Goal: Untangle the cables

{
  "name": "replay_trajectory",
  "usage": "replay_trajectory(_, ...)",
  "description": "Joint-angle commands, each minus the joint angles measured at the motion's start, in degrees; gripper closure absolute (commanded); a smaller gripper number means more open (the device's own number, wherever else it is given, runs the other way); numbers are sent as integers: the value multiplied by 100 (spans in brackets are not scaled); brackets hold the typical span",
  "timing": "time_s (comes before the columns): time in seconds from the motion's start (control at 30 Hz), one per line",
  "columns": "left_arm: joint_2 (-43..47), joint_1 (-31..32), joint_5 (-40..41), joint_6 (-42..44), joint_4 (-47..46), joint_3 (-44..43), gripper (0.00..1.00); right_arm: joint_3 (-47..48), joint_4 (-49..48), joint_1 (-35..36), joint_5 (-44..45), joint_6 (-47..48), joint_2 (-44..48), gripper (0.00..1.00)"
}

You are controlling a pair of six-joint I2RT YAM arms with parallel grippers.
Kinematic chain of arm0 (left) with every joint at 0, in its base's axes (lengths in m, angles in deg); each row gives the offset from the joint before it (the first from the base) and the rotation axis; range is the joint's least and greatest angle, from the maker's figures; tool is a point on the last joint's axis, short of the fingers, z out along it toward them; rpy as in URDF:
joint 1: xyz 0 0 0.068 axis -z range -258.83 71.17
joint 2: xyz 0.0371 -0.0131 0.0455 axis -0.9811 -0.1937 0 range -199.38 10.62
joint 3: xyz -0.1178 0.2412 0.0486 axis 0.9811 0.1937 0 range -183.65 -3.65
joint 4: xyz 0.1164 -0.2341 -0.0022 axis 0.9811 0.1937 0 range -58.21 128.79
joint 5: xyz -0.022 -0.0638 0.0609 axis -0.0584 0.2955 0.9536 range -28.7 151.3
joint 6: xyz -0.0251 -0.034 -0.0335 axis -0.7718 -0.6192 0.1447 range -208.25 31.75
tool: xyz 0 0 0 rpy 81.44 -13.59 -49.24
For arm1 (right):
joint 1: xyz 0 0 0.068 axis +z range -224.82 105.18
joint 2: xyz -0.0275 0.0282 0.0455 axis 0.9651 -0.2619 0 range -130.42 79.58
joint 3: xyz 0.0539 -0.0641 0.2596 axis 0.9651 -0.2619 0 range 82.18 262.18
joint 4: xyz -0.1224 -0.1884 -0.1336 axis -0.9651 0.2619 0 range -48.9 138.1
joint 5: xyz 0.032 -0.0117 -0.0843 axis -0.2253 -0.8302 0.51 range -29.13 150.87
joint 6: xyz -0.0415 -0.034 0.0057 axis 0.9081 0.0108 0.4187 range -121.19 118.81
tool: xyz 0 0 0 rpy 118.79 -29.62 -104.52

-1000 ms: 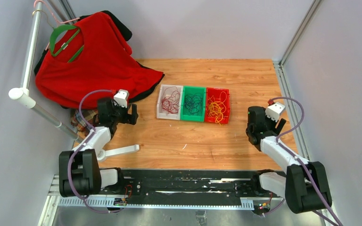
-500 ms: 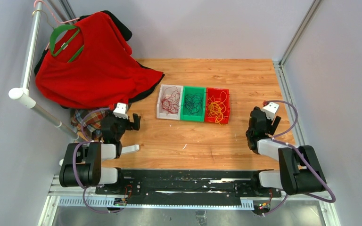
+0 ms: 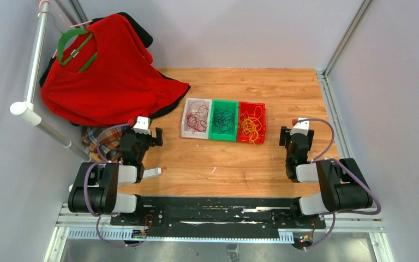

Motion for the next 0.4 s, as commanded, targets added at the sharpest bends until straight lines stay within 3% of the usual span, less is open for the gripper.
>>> replay_trajectory(0.0,5,22,517,-92,-19,-139,2,-10,-418,-99,-150,161,-20,24)
replay_trajectory(0.37,-31,21,595,-129,-55,-149,2,-7,-408,-108,-170,154,-19,24)
